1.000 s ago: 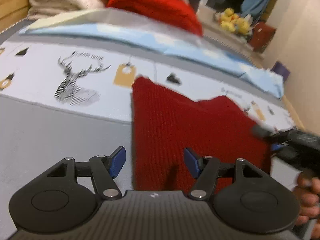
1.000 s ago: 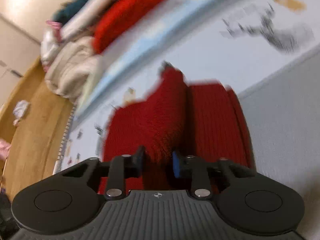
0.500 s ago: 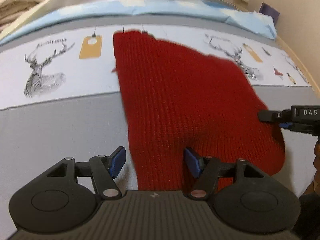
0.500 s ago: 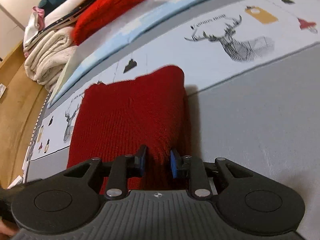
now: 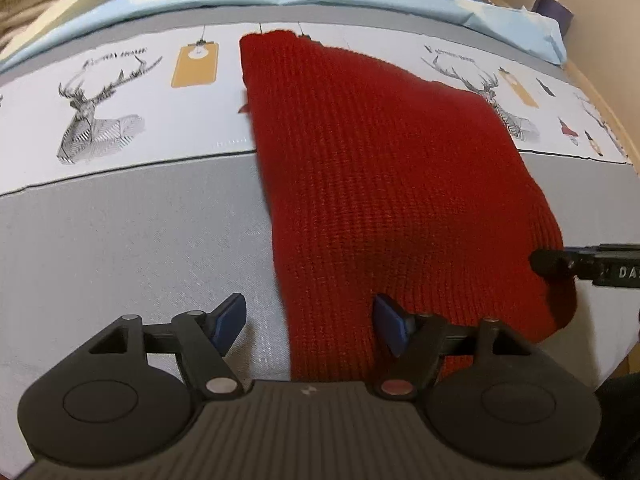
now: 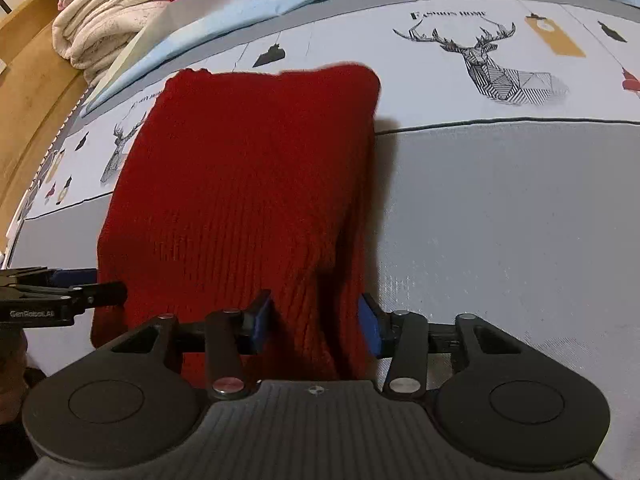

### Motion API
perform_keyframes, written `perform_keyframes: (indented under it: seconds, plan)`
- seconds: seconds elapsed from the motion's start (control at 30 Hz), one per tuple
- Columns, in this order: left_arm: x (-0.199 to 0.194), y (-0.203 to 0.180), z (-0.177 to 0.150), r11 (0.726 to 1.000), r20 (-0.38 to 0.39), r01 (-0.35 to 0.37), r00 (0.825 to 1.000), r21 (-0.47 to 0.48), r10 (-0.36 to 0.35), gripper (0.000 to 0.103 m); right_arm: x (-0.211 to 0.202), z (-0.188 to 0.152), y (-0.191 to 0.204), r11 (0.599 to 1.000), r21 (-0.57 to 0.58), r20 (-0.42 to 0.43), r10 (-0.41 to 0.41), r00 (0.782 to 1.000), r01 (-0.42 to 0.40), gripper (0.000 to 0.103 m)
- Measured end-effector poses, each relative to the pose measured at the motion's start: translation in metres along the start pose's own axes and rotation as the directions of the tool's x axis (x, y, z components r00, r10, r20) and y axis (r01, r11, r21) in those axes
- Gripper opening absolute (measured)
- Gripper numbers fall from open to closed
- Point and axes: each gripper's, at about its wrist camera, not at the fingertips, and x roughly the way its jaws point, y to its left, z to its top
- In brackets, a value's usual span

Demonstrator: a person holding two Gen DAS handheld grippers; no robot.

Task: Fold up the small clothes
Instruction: 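Release the folded sweater and pull both grippers back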

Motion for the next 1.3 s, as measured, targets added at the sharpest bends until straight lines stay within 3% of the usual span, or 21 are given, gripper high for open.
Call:
perform_keyframes:
  seconds: [0.27, 0.4, 0.53, 0.6, 0.7, 0.8, 1.0, 1.1, 1.23, 1.3]
  plan:
    - [-0.009, 0.003, 0.0, 1.0, 0.005, 0.001, 1.0, -0.02, -0.001, 0.076, -0.026, 0.0, 0.001, 1.0, -0.013, 0.075, 0.017, 0.997, -0.016, 0.042]
    - [-0.001, 0.008, 0.0, 0.999, -0.035, 0.005, 0.999, -0.034, -0.006, 0.076, -0.011, -0.006, -0.001, 0.996, -0.078, 0.008, -0.048, 0.999, 0.048, 0.043]
    - [-0.011, 0.007, -0.003, 1.0, 0.001, -0.011, 1.0, -0.026, 0.011, 0.076, -0.01, -0.007, 0.003, 0.993, -0.096, 0.015, -0.061, 0.998, 0.062, 0.044]
    - [-0.024, 0.002, -0.006, 0.998, 0.066, -0.054, 0.996, 0.019, 0.052, 0.076, -0.019, -0.008, 0.008, 0.99, -0.117, 0.049, -0.078, 0.996, 0.084, 0.048]
    - [-0.049, -0.006, -0.012, 0.987, 0.179, -0.124, 0.978, 0.1, 0.104, 0.081, -0.047, -0.012, 0.017, 0.983, -0.113, 0.15, -0.13, 0.98, 0.147, 0.055]
    - [-0.077, -0.013, -0.019, 0.966, 0.27, -0.239, 0.941, 0.097, 0.206, 0.085, -0.084, -0.025, 0.025, 0.98, -0.079, 0.248, -0.157, 0.956, 0.181, 0.077]
    - [-0.146, -0.036, -0.06, 0.963, 0.404, -0.269, 0.884, 0.032, 0.233, 0.088, -0.142, -0.071, 0.046, 0.974, -0.073, 0.386, -0.171, 0.906, 0.215, 0.087]
    - [-0.169, -0.05, -0.09, 0.98, 0.396, -0.201, 0.9, 0.003, 0.183, 0.088, -0.158, -0.098, 0.054, 0.97, -0.064, 0.42, -0.185, 0.889, 0.233, 0.088]
    - [-0.181, -0.066, -0.125, 0.991, 0.341, -0.103, 0.932, -0.081, 0.124, 0.088, -0.169, -0.13, 0.063, 0.972, -0.047, 0.429, -0.189, 0.883, 0.231, 0.088]
    - [-0.178, -0.073, -0.142, 0.988, 0.337, -0.088, 0.933, -0.128, 0.127, 0.089, -0.172, -0.146, 0.067, 0.974, -0.05, 0.426, -0.179, 0.887, 0.221, 0.088]
